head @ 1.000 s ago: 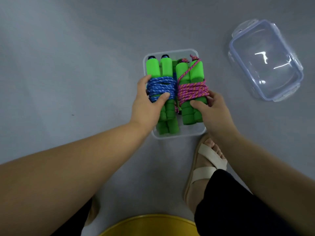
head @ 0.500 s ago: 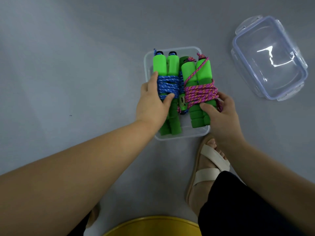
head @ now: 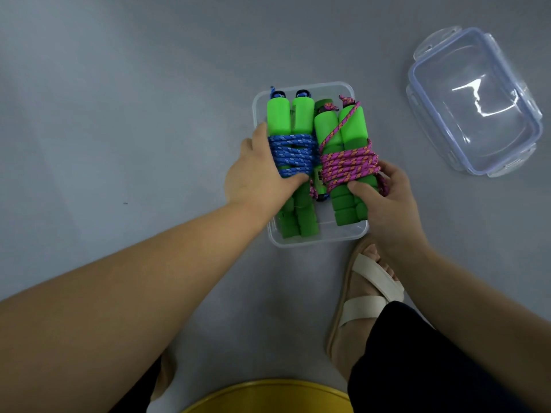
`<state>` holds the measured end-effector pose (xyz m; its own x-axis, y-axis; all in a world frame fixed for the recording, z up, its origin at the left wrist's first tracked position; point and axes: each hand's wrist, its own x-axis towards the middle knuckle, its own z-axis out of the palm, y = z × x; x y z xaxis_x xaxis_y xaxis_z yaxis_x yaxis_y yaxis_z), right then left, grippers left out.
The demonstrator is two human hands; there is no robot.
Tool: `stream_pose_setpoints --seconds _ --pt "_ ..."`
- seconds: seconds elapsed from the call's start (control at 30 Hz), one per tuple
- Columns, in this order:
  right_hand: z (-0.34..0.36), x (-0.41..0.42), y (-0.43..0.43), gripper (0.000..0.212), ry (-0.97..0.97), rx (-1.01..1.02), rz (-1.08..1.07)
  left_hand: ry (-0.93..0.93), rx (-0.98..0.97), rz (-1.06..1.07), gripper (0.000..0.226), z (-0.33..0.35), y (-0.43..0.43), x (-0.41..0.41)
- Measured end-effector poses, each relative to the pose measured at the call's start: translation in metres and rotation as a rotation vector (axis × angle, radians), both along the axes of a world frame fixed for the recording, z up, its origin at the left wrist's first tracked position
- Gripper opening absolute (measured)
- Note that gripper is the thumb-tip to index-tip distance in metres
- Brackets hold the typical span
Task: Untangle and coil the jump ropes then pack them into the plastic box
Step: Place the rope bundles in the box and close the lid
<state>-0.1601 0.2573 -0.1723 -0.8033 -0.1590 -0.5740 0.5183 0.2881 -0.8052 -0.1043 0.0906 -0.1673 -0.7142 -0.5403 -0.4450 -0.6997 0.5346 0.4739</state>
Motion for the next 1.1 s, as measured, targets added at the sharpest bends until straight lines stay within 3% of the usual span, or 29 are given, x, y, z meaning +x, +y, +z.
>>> stream_pose_setpoints --seconds 0.1,0.2,0.37,0.5,0.6,0.73,0.83,1.0,1.1 --pt "0.000 0.000 -0.002 0.042 -0.007 -0.006 -0.002 0.034 0.125 0.132 0.087 -0.004 -0.001 -0.005" --pt "0.000 0.001 -0.005 0.040 -0.030 -0.018 -0.022 0.154 0.336 0.360 0.093 -0.003 0.004 -0.007" --pt "0.002 -0.001 -0.005 0.039 -0.061 -0.067 -0.080 0.260 0.507 0.416 0.052 -0.008 0.009 -0.003" --pt "0.003 -0.006 -0.005 0.041 0.031 0.019 0.009 0.131 0.147 0.117 0.069 -0.010 0.022 0.000" --pt "0.003 -0.006 -0.004 0.042 0.040 0.028 0.020 0.049 -0.247 -0.073 0.062 -0.009 0.029 -0.003" --pt "0.004 -0.006 -0.004 0.042 0.026 0.012 0.021 -0.070 -0.338 -0.277 0.063 -0.014 0.023 -0.009" --pt "0.007 -0.005 -0.006 0.042 0.026 0.016 0.021 -0.066 -0.240 -0.225 0.063 -0.013 0.020 -0.015" --pt "0.005 -0.004 -0.004 0.041 -0.022 -0.014 -0.022 0.115 0.110 0.179 0.079 0.004 0.003 -0.031" --pt "0.007 -0.003 -0.002 0.040 -0.050 -0.044 -0.056 0.088 0.238 0.235 0.078 0.004 -0.009 -0.040"
